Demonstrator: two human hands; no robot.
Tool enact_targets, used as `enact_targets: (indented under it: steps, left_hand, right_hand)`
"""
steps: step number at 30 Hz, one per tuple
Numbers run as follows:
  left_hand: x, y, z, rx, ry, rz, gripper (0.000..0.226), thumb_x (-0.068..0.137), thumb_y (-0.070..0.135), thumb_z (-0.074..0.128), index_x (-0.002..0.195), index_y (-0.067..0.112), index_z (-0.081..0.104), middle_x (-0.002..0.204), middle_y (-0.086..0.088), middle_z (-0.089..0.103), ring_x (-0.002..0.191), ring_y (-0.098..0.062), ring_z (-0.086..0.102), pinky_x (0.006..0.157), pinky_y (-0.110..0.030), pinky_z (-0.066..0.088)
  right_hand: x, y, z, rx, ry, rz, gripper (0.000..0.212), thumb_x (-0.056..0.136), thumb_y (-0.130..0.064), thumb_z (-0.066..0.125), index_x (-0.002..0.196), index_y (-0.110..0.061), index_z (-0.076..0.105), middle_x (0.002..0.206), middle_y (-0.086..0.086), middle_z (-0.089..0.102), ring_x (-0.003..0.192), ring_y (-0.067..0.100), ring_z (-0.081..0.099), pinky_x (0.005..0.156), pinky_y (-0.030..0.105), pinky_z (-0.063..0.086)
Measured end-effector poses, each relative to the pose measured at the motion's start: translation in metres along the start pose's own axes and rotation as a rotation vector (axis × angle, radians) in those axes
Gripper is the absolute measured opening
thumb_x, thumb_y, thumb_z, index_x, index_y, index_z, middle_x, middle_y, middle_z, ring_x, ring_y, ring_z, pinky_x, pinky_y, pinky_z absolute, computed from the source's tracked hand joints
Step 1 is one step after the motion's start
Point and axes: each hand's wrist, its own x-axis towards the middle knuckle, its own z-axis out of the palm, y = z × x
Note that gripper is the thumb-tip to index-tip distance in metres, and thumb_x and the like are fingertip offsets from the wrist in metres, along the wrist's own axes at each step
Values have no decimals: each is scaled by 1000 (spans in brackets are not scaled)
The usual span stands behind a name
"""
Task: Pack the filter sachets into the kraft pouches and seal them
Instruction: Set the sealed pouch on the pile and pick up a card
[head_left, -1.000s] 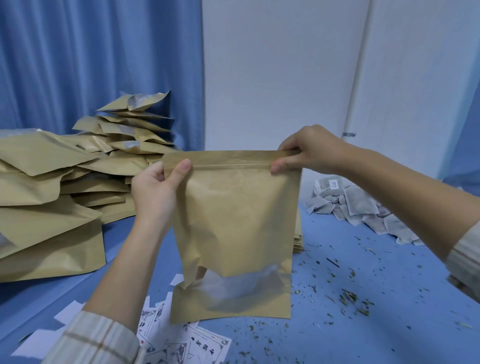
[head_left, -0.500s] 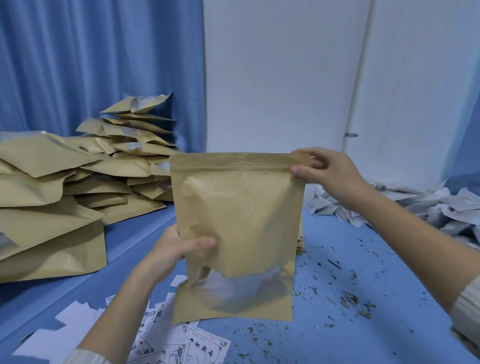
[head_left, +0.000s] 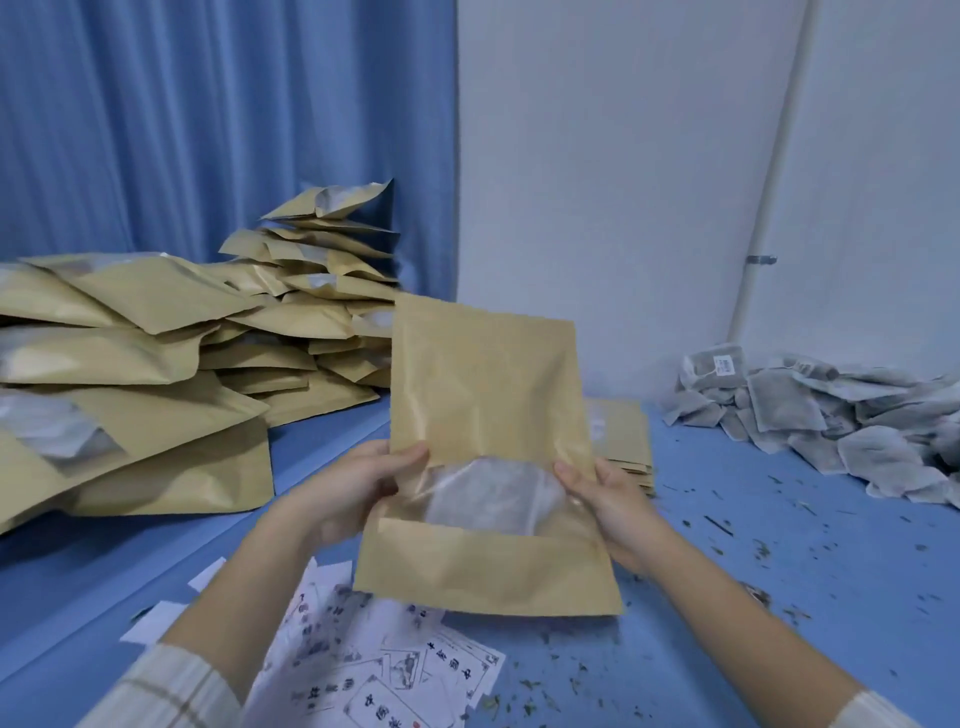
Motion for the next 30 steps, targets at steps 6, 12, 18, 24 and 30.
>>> enact_targets:
  steps: [6,12,18,24,30]
  left_hand:
    - [-18,13,-40,-697,-99,213,40,87,33,43,95,7,73,94,-13,68,78,-26,65,64,-31,56]
    - [-21,16,-69,-983,85,296,33,84,41,48,94,10,56,89,-6,48,80,-21,46,77,-31,38]
    - [-10,70,-137,-981,282,324,63,96,51,37,142,7,35,138,-21,48,119,-45,49,100,-55,39]
    - [0,85,-183,-991,358,394,53,98,44,41,138,9,34,117,-21,59,111,-38,57,99,-52,42]
    - [14,80,-164,-1052,296,381,50,97,40,44,134,7,45,126,-21,59,119,-36,55,106,-48,38]
  right_hand:
    - [18,-13,66,425,-48,116,21,93,-6,49,107,1,62,85,16,72,67,23,70,56,33,58]
    - [55,-37,172,425,44,50,13,89,-5,54,92,-4,66,79,10,72,63,20,69,53,28,54]
    - [177,-163,374,496,-213,104,42,101,-35,33,136,-12,39,136,16,45,112,30,55,96,51,45]
    - [201,-146,438,492,-330,230,48,100,-39,34,142,-18,31,147,7,32,127,38,37,73,45,54]
    - [188,-121,421,223,-283,246,51,94,-53,38,135,-24,33,138,12,38,105,38,60,50,31,53]
